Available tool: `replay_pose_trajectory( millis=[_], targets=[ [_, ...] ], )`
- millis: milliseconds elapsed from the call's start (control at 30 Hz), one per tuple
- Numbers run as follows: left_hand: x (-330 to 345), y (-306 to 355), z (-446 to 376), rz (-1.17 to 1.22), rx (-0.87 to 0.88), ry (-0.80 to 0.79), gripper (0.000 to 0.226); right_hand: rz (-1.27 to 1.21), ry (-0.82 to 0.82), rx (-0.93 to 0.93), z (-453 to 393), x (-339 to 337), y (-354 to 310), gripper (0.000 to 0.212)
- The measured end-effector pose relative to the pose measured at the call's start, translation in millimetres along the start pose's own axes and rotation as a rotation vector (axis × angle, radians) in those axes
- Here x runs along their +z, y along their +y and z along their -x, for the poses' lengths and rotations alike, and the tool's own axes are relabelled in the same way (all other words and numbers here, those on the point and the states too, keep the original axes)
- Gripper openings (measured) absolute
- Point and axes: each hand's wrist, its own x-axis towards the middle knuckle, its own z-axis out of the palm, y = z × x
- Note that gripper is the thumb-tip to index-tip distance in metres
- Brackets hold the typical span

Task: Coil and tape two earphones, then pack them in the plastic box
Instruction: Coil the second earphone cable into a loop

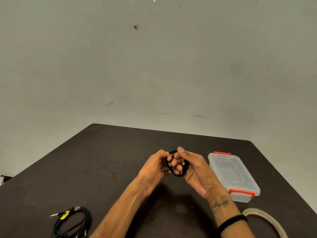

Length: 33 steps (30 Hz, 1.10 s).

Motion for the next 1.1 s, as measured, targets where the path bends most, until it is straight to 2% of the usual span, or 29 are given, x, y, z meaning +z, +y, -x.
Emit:
replay_pose_trajectory(
  millis=[100,167,267,467,600,733,833,933,1000,1100],
  targets=[
    [-2.4,0.9,-2.8,-0.006,0.004,0.126,0.034,0.325,0.16,-0.153,-4.9,-1.7,13.3,0.013],
    [-9.0,3.9,-3.3,0.052,0.008,0.201,0.034,0.432,0.233,-0.196,-7.5,-0.8,23.0,0.006],
    [-13.9,8.0,-2.8,0.104,-0.023,0.204,0.03,0.431,0.222,-0.202,-7.3,0.1,28.3,0.008],
    [-18.8,12.5,0.0,0.368,-0.129,0.131,0.026,0.557,0.298,-0.273,-12.0,-4.7,28.2,0.024],
    [-19.2,10.7,1.1,0.397,-0.161,0.113,0.03,0.66,0.326,-0.309,-14.9,-8.5,34.2,0.021],
    [-15.7,8.6,1.4,0.368,-0.163,0.148,0.023,0.692,0.34,-0.334,-16.3,-9.9,36.9,0.019],
    [-16.4,3.7,-0.8,0.264,-0.126,0.159,0.015,0.709,0.355,-0.35,-15.0,-8.9,36.5,0.018],
    [-17.6,-0.5,-1.9,-0.014,-0.014,0.173,0.004,0.716,0.394,-0.38,-14.3,-11.2,36.0,0.018],
    [-21.6,-4.1,-3.3,-0.211,0.04,0.219,0.013,0.705,0.428,-0.394,-14.7,-12.9,34.6,0.02],
    [-25.7,-4.2,-3.7,-0.416,0.061,0.201,0.02,0.692,0.453,-0.408,-13.8,-12.6,31.5,0.022]
  ],
)
